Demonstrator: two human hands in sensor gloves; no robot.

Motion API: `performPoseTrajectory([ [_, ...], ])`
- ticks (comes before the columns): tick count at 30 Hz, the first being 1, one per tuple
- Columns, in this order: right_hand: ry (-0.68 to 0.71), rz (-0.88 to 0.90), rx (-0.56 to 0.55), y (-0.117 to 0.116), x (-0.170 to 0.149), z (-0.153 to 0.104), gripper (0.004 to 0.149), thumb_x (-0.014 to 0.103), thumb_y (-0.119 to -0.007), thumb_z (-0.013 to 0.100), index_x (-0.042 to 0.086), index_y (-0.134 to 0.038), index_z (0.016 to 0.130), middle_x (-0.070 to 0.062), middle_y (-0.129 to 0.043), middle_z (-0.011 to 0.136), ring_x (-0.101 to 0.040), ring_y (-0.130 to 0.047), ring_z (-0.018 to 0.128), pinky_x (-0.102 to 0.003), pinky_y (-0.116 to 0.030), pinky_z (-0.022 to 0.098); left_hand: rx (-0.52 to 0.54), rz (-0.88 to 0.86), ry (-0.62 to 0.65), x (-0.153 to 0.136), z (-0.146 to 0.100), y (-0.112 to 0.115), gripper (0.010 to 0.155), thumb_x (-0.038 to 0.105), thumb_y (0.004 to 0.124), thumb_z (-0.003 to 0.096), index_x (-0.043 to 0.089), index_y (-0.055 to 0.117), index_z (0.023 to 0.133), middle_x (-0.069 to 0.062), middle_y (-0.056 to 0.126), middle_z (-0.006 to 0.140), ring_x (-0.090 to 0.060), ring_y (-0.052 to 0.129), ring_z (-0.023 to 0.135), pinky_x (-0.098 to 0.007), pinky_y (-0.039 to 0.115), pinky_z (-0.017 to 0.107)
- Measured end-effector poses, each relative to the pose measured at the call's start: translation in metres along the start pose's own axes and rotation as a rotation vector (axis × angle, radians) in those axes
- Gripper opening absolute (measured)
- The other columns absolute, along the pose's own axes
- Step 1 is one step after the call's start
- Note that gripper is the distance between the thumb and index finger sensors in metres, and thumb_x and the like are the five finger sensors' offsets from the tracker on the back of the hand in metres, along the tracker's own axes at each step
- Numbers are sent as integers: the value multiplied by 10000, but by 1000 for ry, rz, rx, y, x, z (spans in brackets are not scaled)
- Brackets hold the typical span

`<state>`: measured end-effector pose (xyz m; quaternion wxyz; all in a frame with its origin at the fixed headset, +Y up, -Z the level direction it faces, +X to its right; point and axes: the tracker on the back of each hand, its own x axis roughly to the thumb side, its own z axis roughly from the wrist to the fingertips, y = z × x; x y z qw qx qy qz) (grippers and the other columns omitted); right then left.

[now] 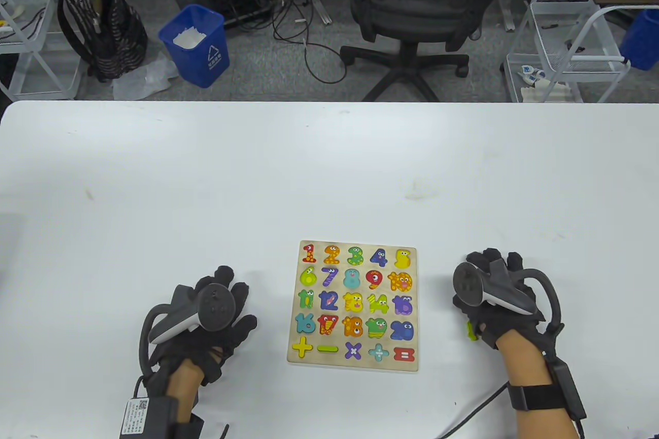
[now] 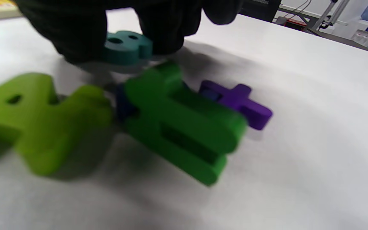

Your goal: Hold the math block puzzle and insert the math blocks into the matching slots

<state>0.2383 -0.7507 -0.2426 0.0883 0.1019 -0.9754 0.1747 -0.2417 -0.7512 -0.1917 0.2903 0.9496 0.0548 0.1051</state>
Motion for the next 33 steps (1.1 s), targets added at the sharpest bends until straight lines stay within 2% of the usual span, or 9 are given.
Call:
performPoseTrajectory([
  [5, 47, -9, -22, 3, 12, -1, 678, 554, -718, 537, 75, -603, 1002, -77, -418, 1185, -445, -319, 1093, -760, -246, 719, -4, 3, 2, 1, 0, 0, 731, 707, 439, 558, 369, 175, 1150, 79, -158, 1117, -354, 85, 1128, -619, 239, 786],
  [15, 84, -132, -143, 13, 35, -5, 683, 553, -725, 534, 86, -583, 1012, -73, -384, 1192, -445, -292, 1095, -776, -203, 700, 4, 1, 6, 1, 0, 1, 730, 707, 438, 558, 369, 176, 1150, 79, -160, 1116, -355, 84, 1128, -619, 239, 786],
  [25, 146, -53, -153, 19, 47, -2, 676, 548, -713, 537, 84, -586, 1013, -75, -385, 1193, -445, -298, 1095, -775, -209, 703, 2, -7, -5, 0, -1, 2, 729, 707, 439, 558, 371, 176, 1149, 79, -156, 1118, -354, 87, 1128, -618, 241, 787],
  [33, 157, -86, -143, 24, 64, 6, 674, 559, -713, 532, 99, -594, 1011, -65, -395, 1193, -441, -310, 1097, -771, -217, 707, 2, -4, -7, 0, -2, 2, 730, 707, 439, 558, 370, 176, 1150, 79, -155, 1119, -353, 89, 1129, -618, 241, 787],
])
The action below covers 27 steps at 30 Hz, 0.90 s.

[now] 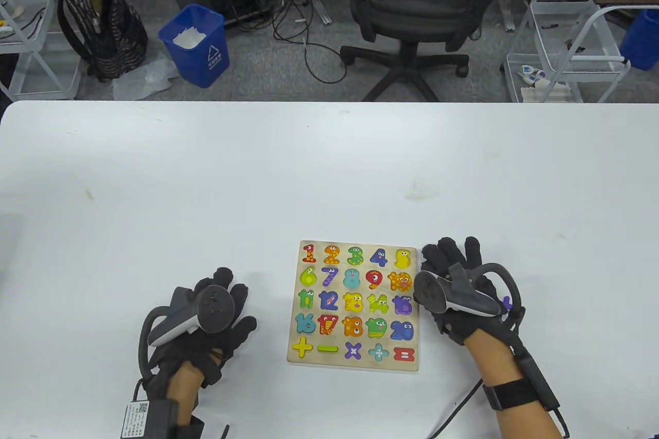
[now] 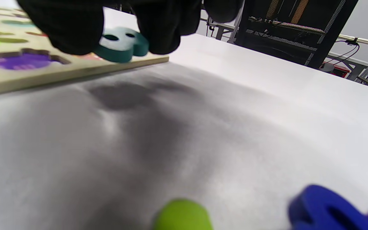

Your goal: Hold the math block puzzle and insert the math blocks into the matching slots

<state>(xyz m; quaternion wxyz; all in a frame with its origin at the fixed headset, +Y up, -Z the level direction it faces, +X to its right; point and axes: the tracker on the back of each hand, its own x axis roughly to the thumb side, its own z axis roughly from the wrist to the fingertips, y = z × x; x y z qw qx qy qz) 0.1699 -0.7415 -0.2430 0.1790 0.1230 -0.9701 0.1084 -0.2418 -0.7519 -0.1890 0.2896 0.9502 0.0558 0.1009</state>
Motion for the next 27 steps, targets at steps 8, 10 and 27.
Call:
performPoseTrajectory([
  [8, 9, 38, -17, 8, 10, 6, 674, 560, -713, 530, 101, -598, 1010, -65, -398, 1194, -444, -313, 1096, -771, -221, 708, -9, -1, 2, 1, 0, 1, 729, 706, 439, 558, 368, 178, 1149, 81, -151, 1120, -355, 93, 1129, -617, 244, 787],
  [10, 9, 36, -21, 11, 14, 8, 673, 562, -713, 529, 104, -600, 1009, -64, -399, 1194, -443, -316, 1097, -770, -223, 709, -7, -6, 3, 1, -1, 1, 730, 706, 438, 558, 367, 176, 1150, 85, -151, 1121, -356, 93, 1130, -617, 244, 787],
  [27, 91, 20, -23, 30, 67, 42, 661, 579, -713, 523, 153, -610, 1017, -48, -402, 1199, -439, -327, 1098, -768, -228, 711, -21, 6, -7, 3, -1, 3, 744, 703, 441, 558, 342, 179, 1153, 75, -130, 1128, -335, 173, 1132, -607, 267, 791],
])
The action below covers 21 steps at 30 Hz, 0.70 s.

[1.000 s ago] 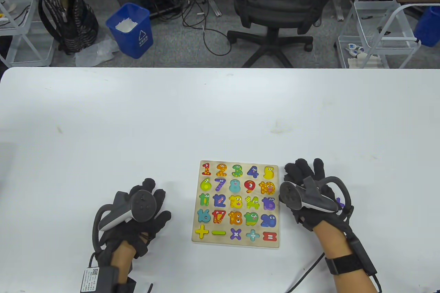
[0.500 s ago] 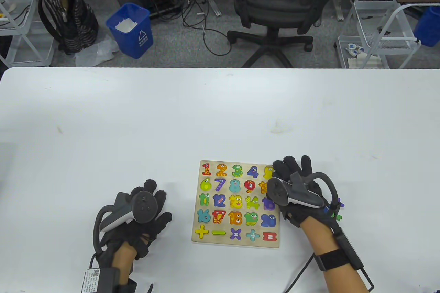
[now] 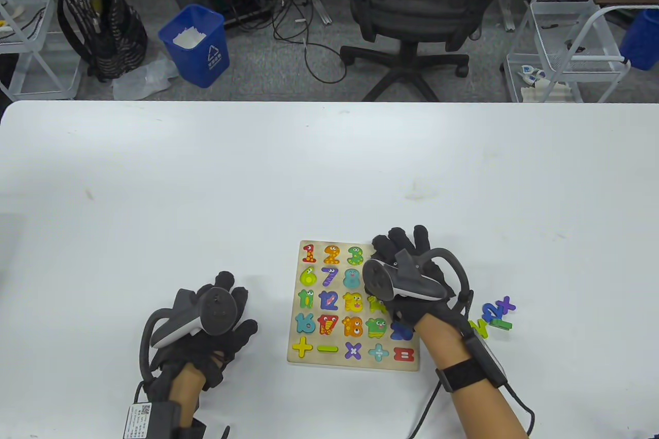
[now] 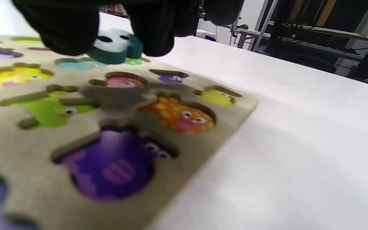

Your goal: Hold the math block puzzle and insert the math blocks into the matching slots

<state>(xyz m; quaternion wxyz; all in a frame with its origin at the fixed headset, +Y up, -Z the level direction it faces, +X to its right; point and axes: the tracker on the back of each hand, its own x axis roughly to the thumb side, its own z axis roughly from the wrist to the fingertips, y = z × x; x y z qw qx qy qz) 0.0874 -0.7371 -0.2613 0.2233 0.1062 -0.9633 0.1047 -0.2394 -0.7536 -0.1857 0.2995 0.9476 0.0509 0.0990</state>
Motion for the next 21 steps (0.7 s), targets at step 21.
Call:
performPoseTrajectory([
  [21, 55, -90, -2, 2, 27, 20, 612, 602, -715, 497, 261, -656, 1002, 2, -389, 1210, -424, -358, 1098, -757, -237, 718, 20, -24, 1, -2, -3, 0, 741, 702, 440, 559, 347, 176, 1154, 73, -129, 1130, -348, 140, 1135, -614, 262, 790],
])
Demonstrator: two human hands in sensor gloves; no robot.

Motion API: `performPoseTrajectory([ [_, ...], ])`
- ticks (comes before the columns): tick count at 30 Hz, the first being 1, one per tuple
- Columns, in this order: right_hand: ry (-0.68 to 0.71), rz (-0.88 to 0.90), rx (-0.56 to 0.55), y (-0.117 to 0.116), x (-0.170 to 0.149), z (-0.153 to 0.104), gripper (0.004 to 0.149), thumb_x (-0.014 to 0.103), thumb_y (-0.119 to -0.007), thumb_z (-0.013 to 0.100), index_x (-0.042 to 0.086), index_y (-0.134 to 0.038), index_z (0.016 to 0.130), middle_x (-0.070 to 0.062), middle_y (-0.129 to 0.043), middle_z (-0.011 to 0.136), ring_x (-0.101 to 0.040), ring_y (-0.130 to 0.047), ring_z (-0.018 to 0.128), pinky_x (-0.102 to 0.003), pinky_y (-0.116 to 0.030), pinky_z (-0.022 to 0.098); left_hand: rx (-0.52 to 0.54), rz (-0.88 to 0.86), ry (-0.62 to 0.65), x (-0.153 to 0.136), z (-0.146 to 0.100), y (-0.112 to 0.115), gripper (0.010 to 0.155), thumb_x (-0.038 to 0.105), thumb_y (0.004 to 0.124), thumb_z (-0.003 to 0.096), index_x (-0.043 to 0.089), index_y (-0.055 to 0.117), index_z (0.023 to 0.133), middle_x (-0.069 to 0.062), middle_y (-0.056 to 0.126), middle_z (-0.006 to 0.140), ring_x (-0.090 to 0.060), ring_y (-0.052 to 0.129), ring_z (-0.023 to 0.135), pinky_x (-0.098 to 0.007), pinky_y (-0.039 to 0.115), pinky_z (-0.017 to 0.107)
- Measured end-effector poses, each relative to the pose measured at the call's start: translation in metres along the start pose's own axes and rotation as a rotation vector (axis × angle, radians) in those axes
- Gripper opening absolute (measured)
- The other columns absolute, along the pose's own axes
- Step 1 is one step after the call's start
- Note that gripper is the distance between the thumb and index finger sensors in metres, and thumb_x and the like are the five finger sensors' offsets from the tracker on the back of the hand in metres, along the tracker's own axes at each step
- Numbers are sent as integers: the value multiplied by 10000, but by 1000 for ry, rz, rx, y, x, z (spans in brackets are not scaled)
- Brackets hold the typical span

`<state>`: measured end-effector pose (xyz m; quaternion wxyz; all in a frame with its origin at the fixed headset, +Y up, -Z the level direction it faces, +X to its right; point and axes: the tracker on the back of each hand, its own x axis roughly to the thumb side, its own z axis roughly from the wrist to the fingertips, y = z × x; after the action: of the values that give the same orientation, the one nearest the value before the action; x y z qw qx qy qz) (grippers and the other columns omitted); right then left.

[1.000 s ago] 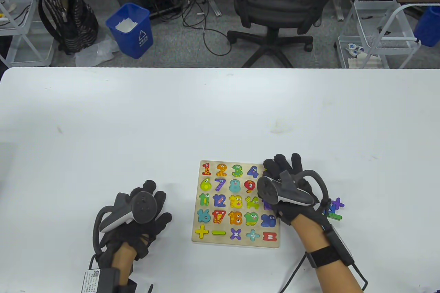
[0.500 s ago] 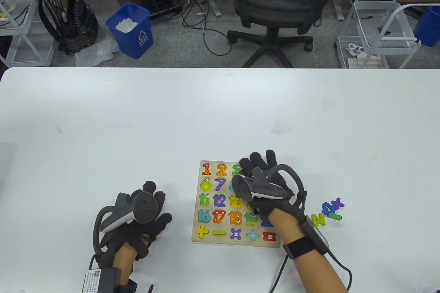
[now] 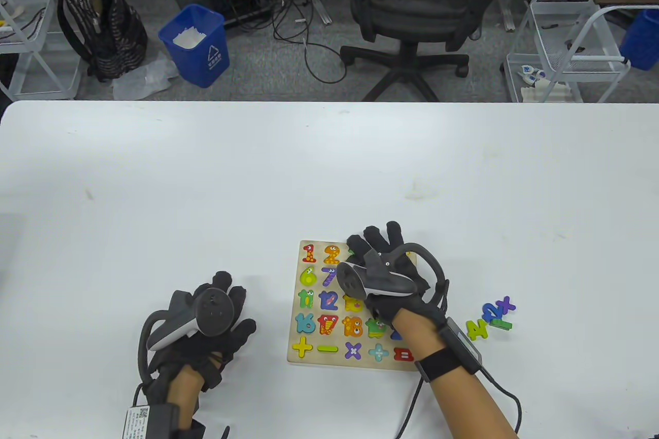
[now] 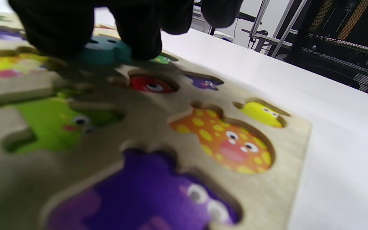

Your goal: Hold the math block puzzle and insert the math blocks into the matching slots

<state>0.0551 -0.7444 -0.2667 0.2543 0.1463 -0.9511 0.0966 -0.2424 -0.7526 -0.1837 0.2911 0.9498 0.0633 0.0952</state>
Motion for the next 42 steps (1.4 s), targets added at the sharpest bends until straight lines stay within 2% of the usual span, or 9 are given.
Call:
performPoseTrajectory([
  [7, -5, -52, 4, 3, 5, 2, 603, 596, -710, 495, 282, -652, 1006, -5, -365, 1215, -421, -355, 1099, -755, -241, 719, -11, -5, 0, 0, 1, 1, 739, 701, 441, 559, 349, 179, 1154, 75, -129, 1130, -350, 140, 1134, -614, 262, 790],
  [15, -34, -89, 68, 9, 10, 6, 593, 589, -716, 496, 301, -645, 1010, -3, -326, 1224, -421, -353, 1100, -751, -247, 723, -15, 0, -6, -1, 0, 2, 737, 702, 441, 559, 352, 181, 1153, 74, -128, 1130, -348, 139, 1135, -613, 266, 790],
  [30, -104, -257, 317, 22, 29, 26, 584, 570, -690, 500, 287, -575, 999, 14, -352, 1225, -409, -373, 1102, -742, -263, 730, -24, 1, -11, 0, -1, 3, 737, 702, 441, 559, 352, 182, 1153, 74, -130, 1130, -350, 137, 1134, -616, 254, 789],
  [34, -85, -307, 260, 25, 33, 26, 571, 553, -713, 472, 276, -643, 967, 31, -396, 1220, -389, -412, 1105, -730, -292, 742, -23, 0, -13, 0, -2, 2, 737, 702, 442, 559, 353, 182, 1153, 74, -130, 1130, -348, 138, 1135, -614, 261, 789],
  [37, -31, -283, 169, 21, 28, 23, 569, 553, -725, 458, 253, -692, 940, 38, -462, 1205, -372, -459, 1102, -721, -320, 750, -18, 1, -11, 0, -2, 2, 738, 702, 444, 559, 351, 183, 1153, 73, -128, 1130, -351, 140, 1134, -614, 263, 790],
  [40, 7, -172, 140, 16, 14, 16, 584, 573, -700, 488, 237, -671, 965, 30, -444, 1213, -382, -428, 1107, -729, -301, 744, -21, -12, 1, 0, 0, 2, 737, 702, 442, 559, 352, 181, 1153, 73, -130, 1129, -348, 138, 1135, -614, 264, 790],
  [42, -10, -85, 170, 17, 5, 12, 537, 538, -629, 529, 253, -667, 983, 25, -423, 1218, -394, -392, 1108, -738, -274, 735, -24, -16, 4, 1, 0, 2, 737, 701, 444, 559, 353, 181, 1153, 74, -129, 1130, -349, 139, 1135, -614, 264, 790],
])
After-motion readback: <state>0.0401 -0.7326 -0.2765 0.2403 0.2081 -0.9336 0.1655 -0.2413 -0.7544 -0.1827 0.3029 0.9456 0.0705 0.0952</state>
